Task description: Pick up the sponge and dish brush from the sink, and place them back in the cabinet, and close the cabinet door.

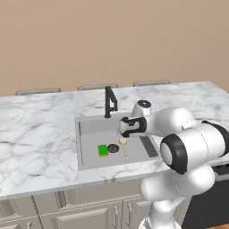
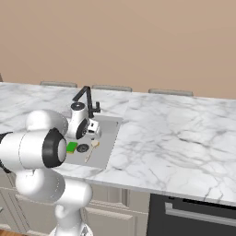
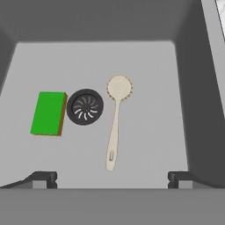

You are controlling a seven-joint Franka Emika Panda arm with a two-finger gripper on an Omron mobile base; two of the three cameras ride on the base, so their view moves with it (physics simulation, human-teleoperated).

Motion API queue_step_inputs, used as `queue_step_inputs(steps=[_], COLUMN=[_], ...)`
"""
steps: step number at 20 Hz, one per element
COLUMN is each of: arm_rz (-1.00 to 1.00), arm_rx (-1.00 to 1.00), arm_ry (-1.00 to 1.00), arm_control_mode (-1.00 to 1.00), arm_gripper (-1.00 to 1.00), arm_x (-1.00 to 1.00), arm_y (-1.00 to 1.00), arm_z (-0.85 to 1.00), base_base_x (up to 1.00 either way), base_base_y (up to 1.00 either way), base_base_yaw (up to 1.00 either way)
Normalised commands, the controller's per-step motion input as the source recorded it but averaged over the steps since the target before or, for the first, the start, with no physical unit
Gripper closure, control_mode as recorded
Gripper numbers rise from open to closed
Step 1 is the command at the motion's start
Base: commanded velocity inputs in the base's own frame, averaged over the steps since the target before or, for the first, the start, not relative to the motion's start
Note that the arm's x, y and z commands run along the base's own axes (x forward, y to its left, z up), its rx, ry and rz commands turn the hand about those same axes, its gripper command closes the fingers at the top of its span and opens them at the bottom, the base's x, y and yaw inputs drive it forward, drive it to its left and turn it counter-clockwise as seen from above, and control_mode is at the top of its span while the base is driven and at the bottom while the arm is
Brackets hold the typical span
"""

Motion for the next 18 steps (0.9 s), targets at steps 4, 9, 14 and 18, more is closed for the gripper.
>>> queue_step_inputs(steps=[4, 9, 14, 18], arm_rz=[0.0, 0.0, 0.0, 0.0], arm_rx=[0.0, 0.0, 0.0, 0.0], arm_ry=[0.0, 0.0, 0.0, 0.0], arm_control_mode=[-1.0, -1.0, -1.0, -1.0], arm_gripper=[-1.0, -1.0, -1.0, -1.0], arm_x=[0.14, 0.12, 0.11, 0.09], arm_y=[0.0, 0.0, 0.0, 0.0], arm_z=[-0.2, -0.17, -0.17, -0.18], base_base_x=[0.0, 0.0, 0.0, 0.0], base_base_y=[0.0, 0.0, 0.0, 0.0], base_base_yaw=[0.0, 0.0, 0.0, 0.0])
